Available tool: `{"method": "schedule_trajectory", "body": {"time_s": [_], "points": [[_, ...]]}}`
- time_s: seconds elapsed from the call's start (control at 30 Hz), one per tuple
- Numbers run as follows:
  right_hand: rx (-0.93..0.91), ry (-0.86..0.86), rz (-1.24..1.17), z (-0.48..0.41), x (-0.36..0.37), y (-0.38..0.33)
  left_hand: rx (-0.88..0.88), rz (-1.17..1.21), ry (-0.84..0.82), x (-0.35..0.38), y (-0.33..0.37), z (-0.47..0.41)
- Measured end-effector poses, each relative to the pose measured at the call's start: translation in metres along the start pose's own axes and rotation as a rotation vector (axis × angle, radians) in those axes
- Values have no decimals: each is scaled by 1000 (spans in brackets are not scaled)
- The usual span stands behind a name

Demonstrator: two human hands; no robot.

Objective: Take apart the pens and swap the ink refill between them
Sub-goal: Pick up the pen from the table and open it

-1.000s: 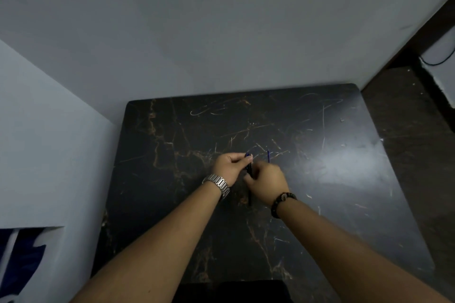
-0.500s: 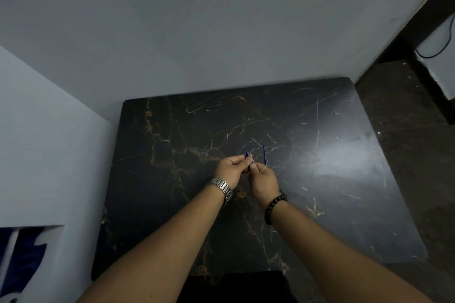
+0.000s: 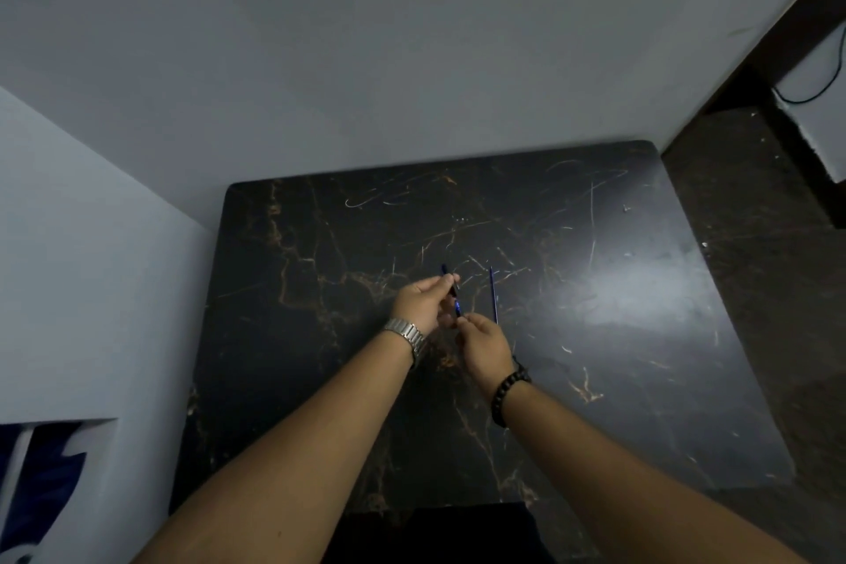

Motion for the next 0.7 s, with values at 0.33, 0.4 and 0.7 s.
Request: {"method": "schedule_trajectory", "body": {"time_s": [0.33, 0.4, 0.7], "points": [[26, -12, 200, 1, -21, 16, 49, -533, 287, -62, 5, -43], [16, 22, 180, -1, -25, 13, -8, -554, 287, -59, 4, -49], [-13, 38, 208, -16, -30, 3, -95, -542, 301, -46, -5, -63]]}}
Point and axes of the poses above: each hand's wrist, its own z-axis away from the middle knuckle, its own x-axis out of the palm, y = z × x, the point moved 5 cm from there along -z, towards the middle knuckle, and after that the axes turned 10 degrees about -z, right-handed, at the moved point
